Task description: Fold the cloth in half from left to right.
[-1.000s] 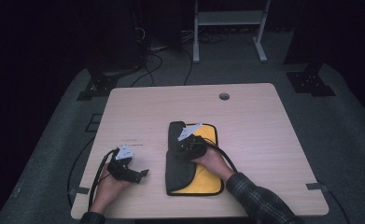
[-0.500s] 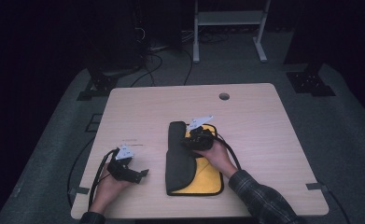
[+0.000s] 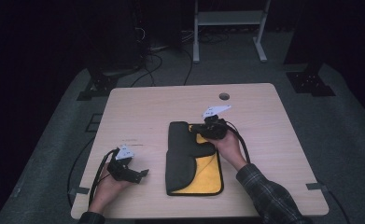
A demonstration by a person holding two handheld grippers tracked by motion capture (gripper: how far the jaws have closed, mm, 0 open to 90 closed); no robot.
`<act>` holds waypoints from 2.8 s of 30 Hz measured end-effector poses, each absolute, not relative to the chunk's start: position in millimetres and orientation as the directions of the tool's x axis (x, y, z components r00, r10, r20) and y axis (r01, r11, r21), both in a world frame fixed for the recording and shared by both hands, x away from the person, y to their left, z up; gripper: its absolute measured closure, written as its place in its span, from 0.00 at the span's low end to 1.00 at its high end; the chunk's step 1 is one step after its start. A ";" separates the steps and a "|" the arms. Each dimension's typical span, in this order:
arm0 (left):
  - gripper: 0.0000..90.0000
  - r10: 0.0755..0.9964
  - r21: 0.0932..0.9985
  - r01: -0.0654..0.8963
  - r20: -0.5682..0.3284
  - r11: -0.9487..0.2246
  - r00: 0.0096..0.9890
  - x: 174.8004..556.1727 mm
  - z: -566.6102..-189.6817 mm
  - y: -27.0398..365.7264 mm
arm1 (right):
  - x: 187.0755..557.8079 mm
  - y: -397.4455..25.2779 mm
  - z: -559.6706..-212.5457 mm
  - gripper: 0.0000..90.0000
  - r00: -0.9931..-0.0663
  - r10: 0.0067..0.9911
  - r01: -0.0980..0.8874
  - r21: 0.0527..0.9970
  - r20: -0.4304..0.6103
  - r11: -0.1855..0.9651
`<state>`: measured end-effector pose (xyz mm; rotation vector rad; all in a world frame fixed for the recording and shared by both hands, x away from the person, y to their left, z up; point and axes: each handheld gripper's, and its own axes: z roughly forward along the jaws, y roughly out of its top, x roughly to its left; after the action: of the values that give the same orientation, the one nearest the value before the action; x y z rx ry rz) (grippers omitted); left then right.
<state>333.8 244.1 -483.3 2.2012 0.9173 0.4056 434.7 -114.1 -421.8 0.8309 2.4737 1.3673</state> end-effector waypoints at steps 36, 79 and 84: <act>0.00 0.730 0.717 0.502 0.015 -0.484 0.683 334.2 -483.7 244.8 | 516.2 -175.2 -475.7 0.84 -0.594 0.802 0.551 0.754 0.054 0.358; 0.00 0.733 0.715 0.504 0.017 -0.485 0.680 333.6 -483.5 245.5 | 385.4 -161.1 -424.5 0.57 -0.822 0.561 0.390 0.813 0.096 0.433; 0.00 0.732 0.715 0.504 0.017 -0.485 0.681 333.6 -483.5 245.5 | 377.1 -144.2 -432.4 0.59 -0.857 0.494 0.396 0.798 0.145 0.454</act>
<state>333.6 245.5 -483.5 2.1896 0.9450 0.4195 377.1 -144.2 -432.4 0.7946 2.5856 1.3743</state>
